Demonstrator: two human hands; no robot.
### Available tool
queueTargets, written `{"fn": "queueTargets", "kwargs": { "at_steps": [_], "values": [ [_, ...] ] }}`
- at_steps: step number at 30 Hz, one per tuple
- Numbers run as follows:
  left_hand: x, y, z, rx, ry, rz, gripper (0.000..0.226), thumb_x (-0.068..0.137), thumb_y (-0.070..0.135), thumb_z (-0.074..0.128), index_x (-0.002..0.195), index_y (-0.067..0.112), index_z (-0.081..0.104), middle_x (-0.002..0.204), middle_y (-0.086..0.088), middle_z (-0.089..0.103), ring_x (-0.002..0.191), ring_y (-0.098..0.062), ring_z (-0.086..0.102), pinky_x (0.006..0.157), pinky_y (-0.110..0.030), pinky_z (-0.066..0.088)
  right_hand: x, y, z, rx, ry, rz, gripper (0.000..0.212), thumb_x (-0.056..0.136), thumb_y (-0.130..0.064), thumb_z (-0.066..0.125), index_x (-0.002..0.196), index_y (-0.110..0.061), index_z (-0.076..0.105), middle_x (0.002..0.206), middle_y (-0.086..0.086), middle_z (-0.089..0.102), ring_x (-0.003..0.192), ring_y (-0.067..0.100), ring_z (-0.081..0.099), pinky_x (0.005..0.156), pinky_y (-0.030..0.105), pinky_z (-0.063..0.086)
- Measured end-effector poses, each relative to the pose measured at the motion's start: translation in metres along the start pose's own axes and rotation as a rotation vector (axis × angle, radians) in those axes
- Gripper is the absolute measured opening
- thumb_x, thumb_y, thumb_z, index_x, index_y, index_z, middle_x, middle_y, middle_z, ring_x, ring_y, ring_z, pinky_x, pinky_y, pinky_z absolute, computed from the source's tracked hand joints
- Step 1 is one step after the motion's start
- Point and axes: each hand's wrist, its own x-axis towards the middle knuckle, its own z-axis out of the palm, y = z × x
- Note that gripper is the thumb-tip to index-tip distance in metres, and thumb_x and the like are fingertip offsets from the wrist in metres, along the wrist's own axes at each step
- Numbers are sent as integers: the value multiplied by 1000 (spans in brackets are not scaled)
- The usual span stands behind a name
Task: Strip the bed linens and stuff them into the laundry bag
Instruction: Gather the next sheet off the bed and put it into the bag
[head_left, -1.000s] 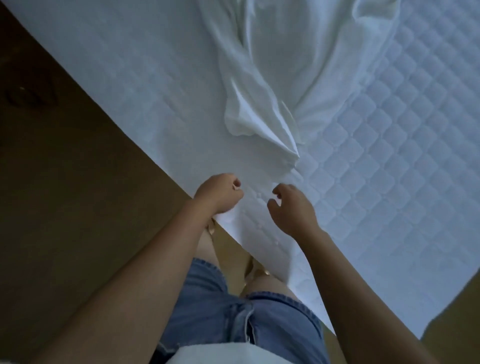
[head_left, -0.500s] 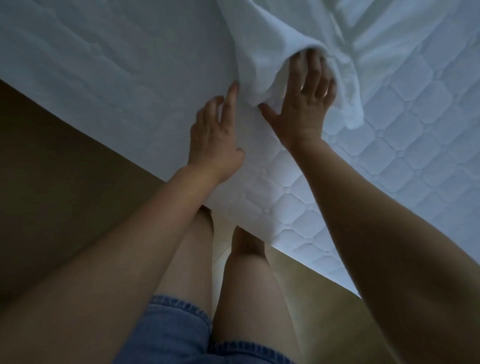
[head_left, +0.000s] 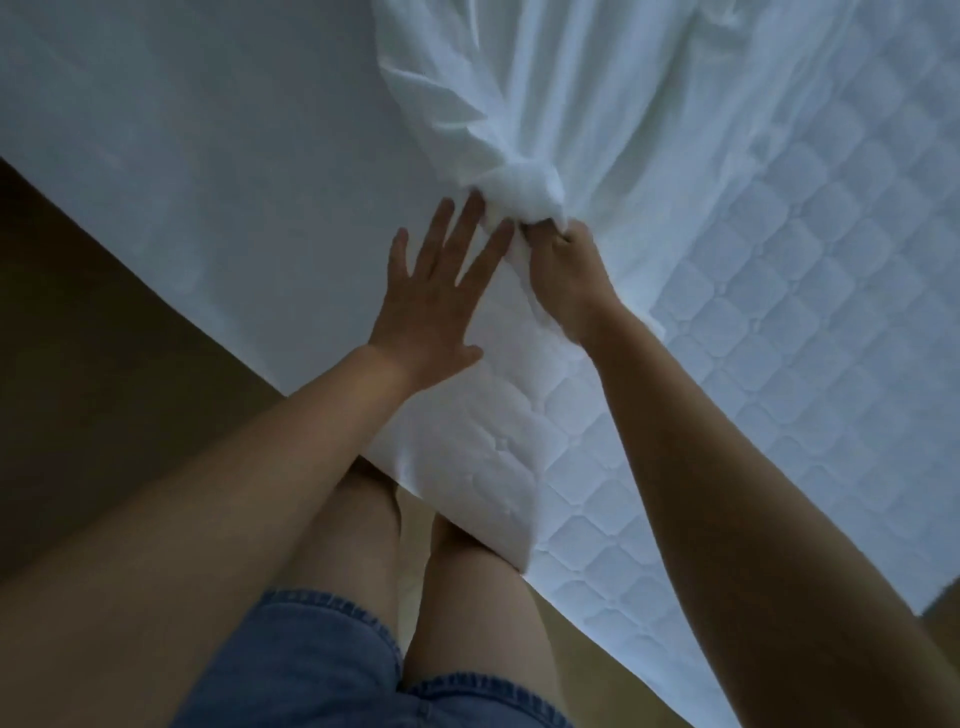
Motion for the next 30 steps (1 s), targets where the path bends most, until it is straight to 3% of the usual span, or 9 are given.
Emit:
{"fn": "queueTargets", "kwargs": {
  "at_steps": [3, 6, 9, 11, 14, 18, 23, 27, 30],
  "values": [
    [-3, 16, -33, 105, 300, 267, 129, 54, 51, 84, 145, 22, -2, 153, -20, 15, 139, -33, 14, 101, -69, 23, -55, -19, -43, 40, -238, 156, 23, 99, -27, 37, 94, -16, 56, 79, -5, 57, 71, 8, 54, 61, 17, 47],
    [-11, 38, -46, 74, 455, 602, 78, 73, 45, 62, 140, 16, 33, 135, -13, 47, 128, -30, 44, 103, -61, 25, -107, -8, -67, 114, -432, 313, 27, 97, -25, 42, 82, -14, 63, 79, 0, 63, 71, 13, 59, 68, 26, 47],
    [-30, 68, -66, -63, 255, 772, 20, 77, 26, 48, 88, 12, 56, 70, -8, 65, 64, -30, 67, 70, -38, 46, -141, 5, -79, 176, -490, 457, 25, 96, -26, 44, 92, -10, 63, 78, 4, 62, 68, 16, 58, 64, 30, 46],
    [-40, 82, -87, 12, -85, 567, 18, 85, 25, 46, 91, 12, 56, 81, -9, 68, 73, -32, 66, 60, -30, 39, -159, 4, -79, 86, -322, 442, 30, 96, -31, 44, 105, -8, 62, 94, 8, 66, 78, 20, 59, 71, 31, 46],
    [-41, 82, -120, -148, -320, 151, 18, 87, 30, 58, 92, 13, 61, 96, -10, 68, 84, -28, 60, 63, -29, 37, -185, 2, -69, -391, 259, -109, 55, 86, -48, 56, 128, -12, 49, 124, 13, 55, 106, 27, 51, 90, 37, 41],
    [-41, 73, -186, -582, -497, -71, 25, 65, 23, 73, 84, 8, 67, 81, -10, 66, 75, -28, 63, 66, -35, 49, -194, 4, -57, -938, 442, -618, 115, 50, -59, 82, 145, -27, 26, 147, 21, 25, 134, 39, 22, 104, 59, 29],
    [-63, 72, -233, -797, -810, -125, 59, 54, 18, 76, 111, 5, 65, 101, -20, 68, 94, -36, 64, 93, -50, 49, -177, -42, -71, -703, 538, -895, 67, 66, -37, 68, 126, -17, 45, 122, 18, 56, 109, 32, 52, 83, 45, 48],
    [-87, 69, -245, -762, -431, -45, 81, 56, 38, 85, 128, 16, 55, 116, -12, 62, 109, -30, 60, 94, -44, 48, -183, -95, -88, -390, 295, -544, 22, 74, -1, 56, 93, -7, 64, 82, 9, 66, 74, 30, 60, 64, 32, 44],
    [-111, 66, -227, -121, 362, 114, 107, 62, 51, 78, 148, 22, 21, 143, -9, 36, 131, -27, 34, 105, -47, 36, -184, -123, -104, 195, 77, -160, 15, 78, 2, 47, 71, -6, 58, 65, 9, 57, 61, 24, 55, 58, 30, 42]
  ]
}}
